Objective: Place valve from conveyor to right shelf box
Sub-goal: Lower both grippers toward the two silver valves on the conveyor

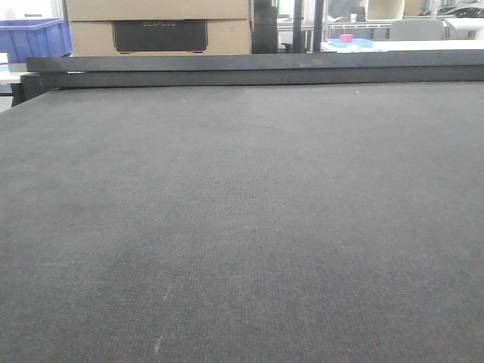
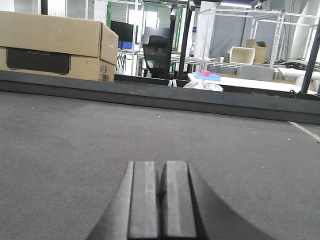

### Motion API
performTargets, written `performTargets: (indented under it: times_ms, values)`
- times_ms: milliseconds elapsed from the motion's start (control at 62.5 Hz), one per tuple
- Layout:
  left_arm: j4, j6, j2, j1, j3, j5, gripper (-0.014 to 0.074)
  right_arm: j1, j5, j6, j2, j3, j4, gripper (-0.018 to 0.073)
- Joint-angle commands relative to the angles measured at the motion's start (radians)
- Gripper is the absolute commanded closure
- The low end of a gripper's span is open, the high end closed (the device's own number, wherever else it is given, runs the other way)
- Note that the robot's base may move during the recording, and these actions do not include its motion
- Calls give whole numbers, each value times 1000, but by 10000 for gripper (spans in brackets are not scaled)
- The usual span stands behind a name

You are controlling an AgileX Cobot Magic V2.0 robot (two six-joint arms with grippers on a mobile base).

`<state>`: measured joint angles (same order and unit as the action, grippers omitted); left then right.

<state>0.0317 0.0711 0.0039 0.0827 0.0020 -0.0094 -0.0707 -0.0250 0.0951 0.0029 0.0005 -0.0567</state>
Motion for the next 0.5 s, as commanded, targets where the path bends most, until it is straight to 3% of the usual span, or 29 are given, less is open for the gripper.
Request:
performTargets:
  times_ms: [0, 480]
  values:
    - [1, 6, -4, -2, -2, -15, 708, 6, -21, 1, -3, 0, 6, 721]
    - [1, 6, -4, -2, -2, -15, 708, 6, -21, 1, -3, 0, 6, 721]
